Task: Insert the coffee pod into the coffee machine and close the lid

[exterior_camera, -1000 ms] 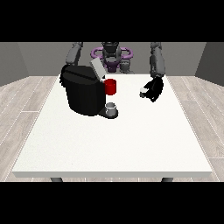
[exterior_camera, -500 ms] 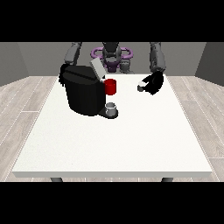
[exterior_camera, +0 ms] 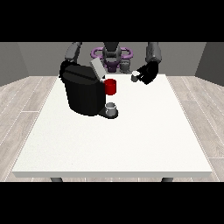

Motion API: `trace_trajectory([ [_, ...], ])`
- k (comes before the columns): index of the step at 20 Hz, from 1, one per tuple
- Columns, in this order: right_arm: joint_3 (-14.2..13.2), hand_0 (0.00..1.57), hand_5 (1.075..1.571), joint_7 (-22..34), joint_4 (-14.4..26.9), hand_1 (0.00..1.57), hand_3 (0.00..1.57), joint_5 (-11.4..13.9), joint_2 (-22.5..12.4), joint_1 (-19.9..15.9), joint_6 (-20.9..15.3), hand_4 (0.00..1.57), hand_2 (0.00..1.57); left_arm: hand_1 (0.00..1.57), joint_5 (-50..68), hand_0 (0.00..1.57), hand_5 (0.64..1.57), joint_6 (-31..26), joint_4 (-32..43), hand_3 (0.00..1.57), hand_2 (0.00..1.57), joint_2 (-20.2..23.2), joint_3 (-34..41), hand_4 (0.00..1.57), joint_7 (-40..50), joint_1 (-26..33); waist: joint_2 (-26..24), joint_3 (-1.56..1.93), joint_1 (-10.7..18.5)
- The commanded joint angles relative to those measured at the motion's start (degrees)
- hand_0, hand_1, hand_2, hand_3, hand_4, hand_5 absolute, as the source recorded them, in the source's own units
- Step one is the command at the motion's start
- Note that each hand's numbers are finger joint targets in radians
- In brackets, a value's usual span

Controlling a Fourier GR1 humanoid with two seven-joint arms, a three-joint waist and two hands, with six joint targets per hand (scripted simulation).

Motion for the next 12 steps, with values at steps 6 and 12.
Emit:
trace_trajectory([
  [6, -2.12, 0.0, 1.571, -3.98, 5.18, 0.0, 0.0, 0.29, -1.75, 0.71, -0.3, 0.17, 0.0, 1.46, 0.01, 1.46, 1.571, -2.28, -6.77, 1.42, 1.47, -5.58, -1.38, 0.63, 8.79, -4.2, -1.36, 0.02, 1.56],
  [12, -4.04, 0.0, 1.571, -7.16, 8.24, 0.0, 0.0, -1.4, -1.76, -0.68, 0.17, 0.21, 0.0, 1.37, 4.13, 1.37, 1.571, -5.98, -9.95, 1.37, 1.41, -8.53, 1.19, 0.65, 14.19, -8.51, -1.1, 0.02, 2.35],
])
